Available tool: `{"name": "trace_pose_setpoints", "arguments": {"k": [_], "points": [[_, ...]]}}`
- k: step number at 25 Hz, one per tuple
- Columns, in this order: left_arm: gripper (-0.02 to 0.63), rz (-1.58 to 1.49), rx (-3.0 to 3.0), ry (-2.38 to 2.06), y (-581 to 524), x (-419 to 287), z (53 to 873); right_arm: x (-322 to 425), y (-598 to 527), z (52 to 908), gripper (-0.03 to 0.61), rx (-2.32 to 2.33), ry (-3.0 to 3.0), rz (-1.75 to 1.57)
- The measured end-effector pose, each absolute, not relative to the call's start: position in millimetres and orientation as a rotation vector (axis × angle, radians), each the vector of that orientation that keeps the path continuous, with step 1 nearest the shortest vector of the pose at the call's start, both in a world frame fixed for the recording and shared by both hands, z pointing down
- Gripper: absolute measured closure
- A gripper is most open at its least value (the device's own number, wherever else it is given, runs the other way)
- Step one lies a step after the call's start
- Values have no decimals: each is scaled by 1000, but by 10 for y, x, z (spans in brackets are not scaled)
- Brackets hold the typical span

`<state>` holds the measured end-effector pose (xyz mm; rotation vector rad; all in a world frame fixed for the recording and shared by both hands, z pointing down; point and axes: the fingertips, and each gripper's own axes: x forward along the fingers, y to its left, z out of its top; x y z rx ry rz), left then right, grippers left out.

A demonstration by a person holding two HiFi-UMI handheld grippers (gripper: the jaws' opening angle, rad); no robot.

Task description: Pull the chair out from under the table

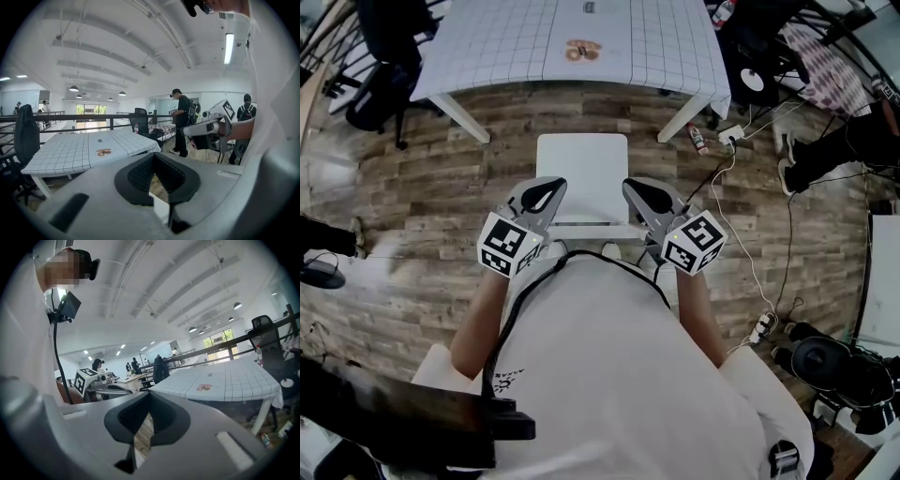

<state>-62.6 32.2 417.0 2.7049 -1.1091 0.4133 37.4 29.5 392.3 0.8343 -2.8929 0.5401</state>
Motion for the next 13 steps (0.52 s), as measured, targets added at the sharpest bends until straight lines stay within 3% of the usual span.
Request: {"name": "trace_pose_setpoints", "arguments": {"k": [13], "points": [[607, 451, 2711, -1090, 458, -643, 4159, 373, 539, 3965, 574, 816, -2851, 509]]}}
